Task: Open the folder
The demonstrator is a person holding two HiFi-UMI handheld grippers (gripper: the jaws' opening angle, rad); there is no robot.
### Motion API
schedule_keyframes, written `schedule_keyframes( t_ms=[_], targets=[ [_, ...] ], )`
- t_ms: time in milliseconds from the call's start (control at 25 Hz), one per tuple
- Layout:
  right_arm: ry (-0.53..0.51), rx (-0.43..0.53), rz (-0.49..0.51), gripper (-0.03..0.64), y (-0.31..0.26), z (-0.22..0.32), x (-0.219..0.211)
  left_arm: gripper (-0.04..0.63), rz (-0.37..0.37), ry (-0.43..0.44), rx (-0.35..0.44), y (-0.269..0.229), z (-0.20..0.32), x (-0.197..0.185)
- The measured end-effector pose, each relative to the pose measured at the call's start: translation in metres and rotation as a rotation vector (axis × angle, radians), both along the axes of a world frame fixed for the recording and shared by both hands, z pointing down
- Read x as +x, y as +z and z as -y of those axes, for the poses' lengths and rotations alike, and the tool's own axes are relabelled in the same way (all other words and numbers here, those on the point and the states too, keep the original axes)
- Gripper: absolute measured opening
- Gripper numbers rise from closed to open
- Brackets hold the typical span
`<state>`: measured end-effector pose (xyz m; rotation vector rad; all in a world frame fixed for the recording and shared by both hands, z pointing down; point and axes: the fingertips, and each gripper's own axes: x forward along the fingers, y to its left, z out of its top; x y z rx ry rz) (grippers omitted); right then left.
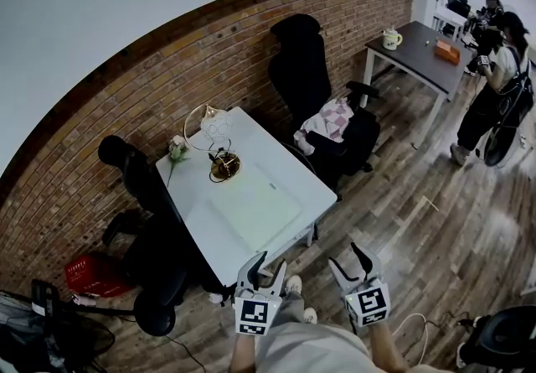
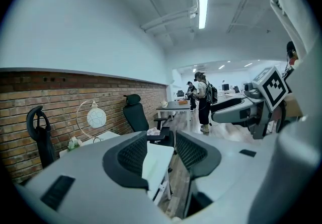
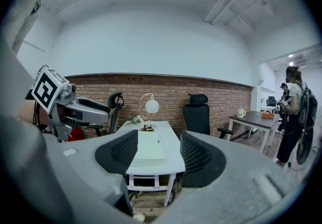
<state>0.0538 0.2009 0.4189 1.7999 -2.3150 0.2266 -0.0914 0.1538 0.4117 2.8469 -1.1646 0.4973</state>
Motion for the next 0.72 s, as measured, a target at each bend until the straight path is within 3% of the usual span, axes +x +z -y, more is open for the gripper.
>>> schedule_keyframes(
  t_ms=[720],
  targets=[
    [-0.008, -0.031, -0.018, 0.264, 0.019, 0.058, 0.012, 0.173, 0.012, 0.014, -0.019, 0.026, 0.056, 0.018]
  ],
)
